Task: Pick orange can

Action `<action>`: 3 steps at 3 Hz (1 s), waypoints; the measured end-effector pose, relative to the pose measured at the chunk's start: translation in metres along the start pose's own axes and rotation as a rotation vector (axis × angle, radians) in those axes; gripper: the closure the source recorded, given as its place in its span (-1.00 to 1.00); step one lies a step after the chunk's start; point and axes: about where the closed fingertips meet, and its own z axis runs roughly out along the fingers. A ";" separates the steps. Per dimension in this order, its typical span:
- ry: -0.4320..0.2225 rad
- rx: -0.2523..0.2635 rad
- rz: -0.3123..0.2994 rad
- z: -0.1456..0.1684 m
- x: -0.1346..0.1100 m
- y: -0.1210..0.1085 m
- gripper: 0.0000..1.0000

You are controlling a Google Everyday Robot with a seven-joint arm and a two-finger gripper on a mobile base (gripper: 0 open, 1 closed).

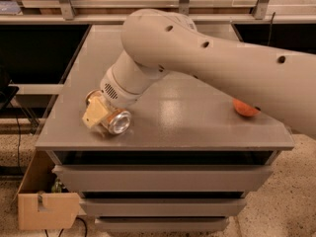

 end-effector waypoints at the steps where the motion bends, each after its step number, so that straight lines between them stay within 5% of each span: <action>1: 0.008 -0.001 0.007 0.002 0.000 -0.002 0.25; 2: 0.009 0.020 0.009 -0.005 -0.002 -0.009 0.73; 3: -0.017 0.054 -0.002 -0.025 -0.005 -0.017 1.00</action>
Offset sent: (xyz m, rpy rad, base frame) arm 0.0158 -0.0168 0.0089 -0.0311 -0.0140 -0.0382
